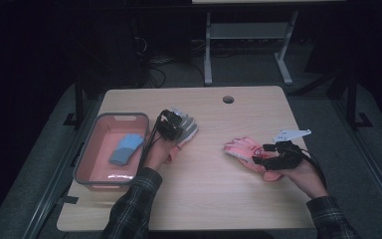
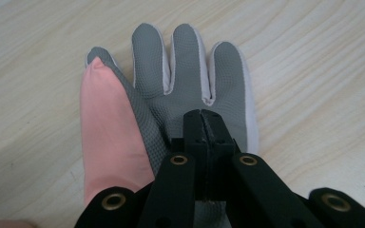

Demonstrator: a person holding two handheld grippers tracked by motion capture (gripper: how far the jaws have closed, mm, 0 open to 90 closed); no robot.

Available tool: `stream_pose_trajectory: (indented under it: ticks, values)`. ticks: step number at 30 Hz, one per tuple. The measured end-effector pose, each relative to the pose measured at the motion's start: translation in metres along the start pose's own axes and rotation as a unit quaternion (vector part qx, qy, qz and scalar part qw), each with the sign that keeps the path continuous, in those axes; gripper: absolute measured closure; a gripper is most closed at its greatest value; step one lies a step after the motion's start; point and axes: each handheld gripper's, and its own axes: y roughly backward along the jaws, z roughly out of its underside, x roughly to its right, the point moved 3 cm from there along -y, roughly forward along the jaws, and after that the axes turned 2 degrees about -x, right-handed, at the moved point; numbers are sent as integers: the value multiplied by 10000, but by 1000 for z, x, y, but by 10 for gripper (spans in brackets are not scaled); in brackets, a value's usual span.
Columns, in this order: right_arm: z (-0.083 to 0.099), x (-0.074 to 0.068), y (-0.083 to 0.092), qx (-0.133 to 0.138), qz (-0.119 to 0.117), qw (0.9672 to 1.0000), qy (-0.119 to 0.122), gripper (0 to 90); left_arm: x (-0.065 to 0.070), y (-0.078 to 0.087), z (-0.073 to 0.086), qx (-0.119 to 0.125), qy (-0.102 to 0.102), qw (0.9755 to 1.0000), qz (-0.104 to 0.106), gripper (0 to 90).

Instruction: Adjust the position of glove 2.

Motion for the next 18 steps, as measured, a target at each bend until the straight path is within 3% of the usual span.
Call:
stream_pose_trajectory:
  ticks: [3,7,13,14,18]
  values:
    - [0,0,0,-9,2,10000,19,308,1,-6,3,-130,34,9999,102,897]
    - [0,-1,-1,-15,-11,10000,20,308,9,-6,2,-207,-85,9995,232,898]
    - [-1,-2,-1,-12,1,10000,15,309,30,-3,0,-219,-198,9980,560,898]
    - [-1,-1,0,-9,5,10000,28,309,38,-3,-1,-222,-291,9974,623,898]
    - [-1,-2,0,-5,2,10000,28,309,52,-2,-2,-208,-426,9963,713,898]
